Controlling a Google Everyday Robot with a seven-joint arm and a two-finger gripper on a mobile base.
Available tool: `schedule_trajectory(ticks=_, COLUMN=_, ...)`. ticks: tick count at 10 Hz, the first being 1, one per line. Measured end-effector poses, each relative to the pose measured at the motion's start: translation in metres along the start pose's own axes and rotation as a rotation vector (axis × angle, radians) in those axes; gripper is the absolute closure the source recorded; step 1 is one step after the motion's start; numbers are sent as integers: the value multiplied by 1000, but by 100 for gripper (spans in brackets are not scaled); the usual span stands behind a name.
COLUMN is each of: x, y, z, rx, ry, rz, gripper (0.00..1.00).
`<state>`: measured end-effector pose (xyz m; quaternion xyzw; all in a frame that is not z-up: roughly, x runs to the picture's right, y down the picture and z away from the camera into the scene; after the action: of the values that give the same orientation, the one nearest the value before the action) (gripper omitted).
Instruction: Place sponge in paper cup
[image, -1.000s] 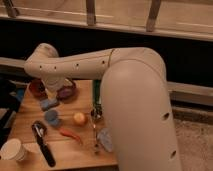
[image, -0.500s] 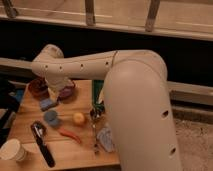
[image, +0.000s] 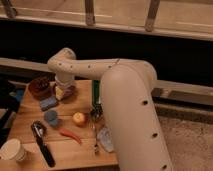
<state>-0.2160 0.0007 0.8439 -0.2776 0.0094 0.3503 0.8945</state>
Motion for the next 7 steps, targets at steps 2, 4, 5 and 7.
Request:
schedule_trajectory(ticks=2, x=-14, y=6, z=2, rx=-16, ry=-22, rz=-15, gripper=24)
schedule_trajectory(ticks=4, x=-13, y=3, z=2, rx=-11, ry=-22, rz=-16, gripper=24)
schedule_trajectory(ticks=5, x=-14, y=5, z=2, rx=-12, ry=-22, rz=-18, gripper=24)
schedule_trajectory(ticks=7, x=-12, y=3, z=3, rx=-11, ry=-19, rz=-15, gripper=24)
